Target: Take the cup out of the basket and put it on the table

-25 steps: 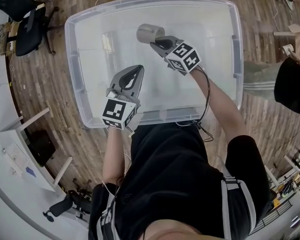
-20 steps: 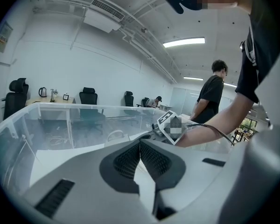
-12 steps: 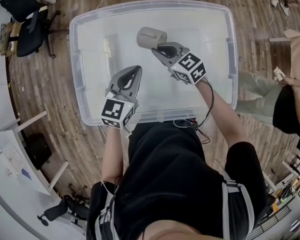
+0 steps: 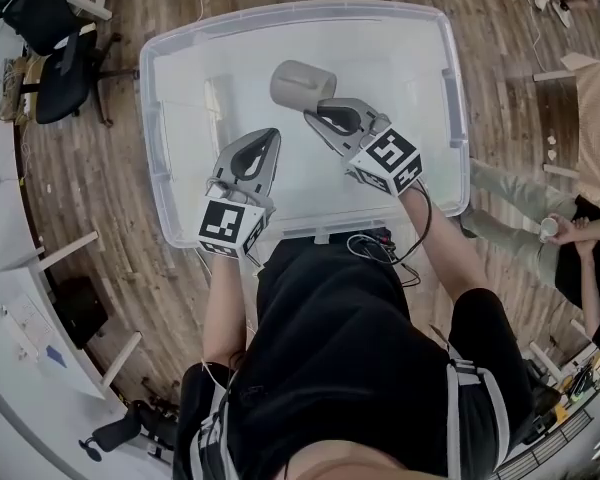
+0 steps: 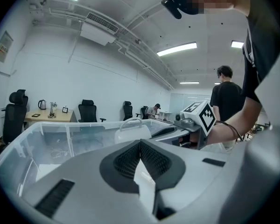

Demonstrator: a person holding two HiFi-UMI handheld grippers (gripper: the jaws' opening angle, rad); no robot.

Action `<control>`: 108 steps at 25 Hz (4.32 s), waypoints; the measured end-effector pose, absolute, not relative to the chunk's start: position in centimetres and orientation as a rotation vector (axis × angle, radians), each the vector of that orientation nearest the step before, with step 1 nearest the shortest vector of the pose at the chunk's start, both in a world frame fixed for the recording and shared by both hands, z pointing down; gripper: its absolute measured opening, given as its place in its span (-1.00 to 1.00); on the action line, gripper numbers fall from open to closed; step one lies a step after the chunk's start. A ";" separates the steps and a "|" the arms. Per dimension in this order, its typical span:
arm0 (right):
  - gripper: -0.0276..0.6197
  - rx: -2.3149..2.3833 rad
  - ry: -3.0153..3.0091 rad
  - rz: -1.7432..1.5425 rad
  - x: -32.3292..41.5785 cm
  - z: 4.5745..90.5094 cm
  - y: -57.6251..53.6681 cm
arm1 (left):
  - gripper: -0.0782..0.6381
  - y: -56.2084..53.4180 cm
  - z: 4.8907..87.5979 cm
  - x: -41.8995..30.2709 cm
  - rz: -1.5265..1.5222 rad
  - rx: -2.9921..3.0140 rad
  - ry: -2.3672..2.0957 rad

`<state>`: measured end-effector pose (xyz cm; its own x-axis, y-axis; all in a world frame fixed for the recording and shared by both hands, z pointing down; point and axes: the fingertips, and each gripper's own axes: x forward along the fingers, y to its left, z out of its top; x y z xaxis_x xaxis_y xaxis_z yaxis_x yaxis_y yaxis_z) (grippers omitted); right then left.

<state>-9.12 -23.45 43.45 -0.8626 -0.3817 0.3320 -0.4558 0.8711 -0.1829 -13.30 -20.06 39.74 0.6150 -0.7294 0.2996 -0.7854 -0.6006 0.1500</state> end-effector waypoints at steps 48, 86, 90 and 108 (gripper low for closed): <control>-0.82 0.669 -3.054 0.243 1.8 33.6 -8.8 | -0.73 -6.8 35.2 -3.7 0.226 2.581 -1.368; -0.82 0.921 -2.914 0.126 -3.3 33.5 16.4 | -0.73 18.6 35.3 -10.3 0.133 2.709 -1.181; -0.82 0.930 -2.904 0.128 -3.7 33.5 19.0 | -0.73 20.9 35.3 -10.8 0.137 2.715 -1.163; -0.82 0.901 -2.954 0.114 1.6 32.2 26.5 | -0.73 25.7 34.3 -4.4 0.104 2.717 -1.155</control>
<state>1.64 26.47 32.19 -0.8289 -0.5549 0.0703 -0.5587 0.8275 -0.0556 -4.44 25.67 34.30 0.6948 -0.7061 0.1367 -0.7191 -0.6797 0.1441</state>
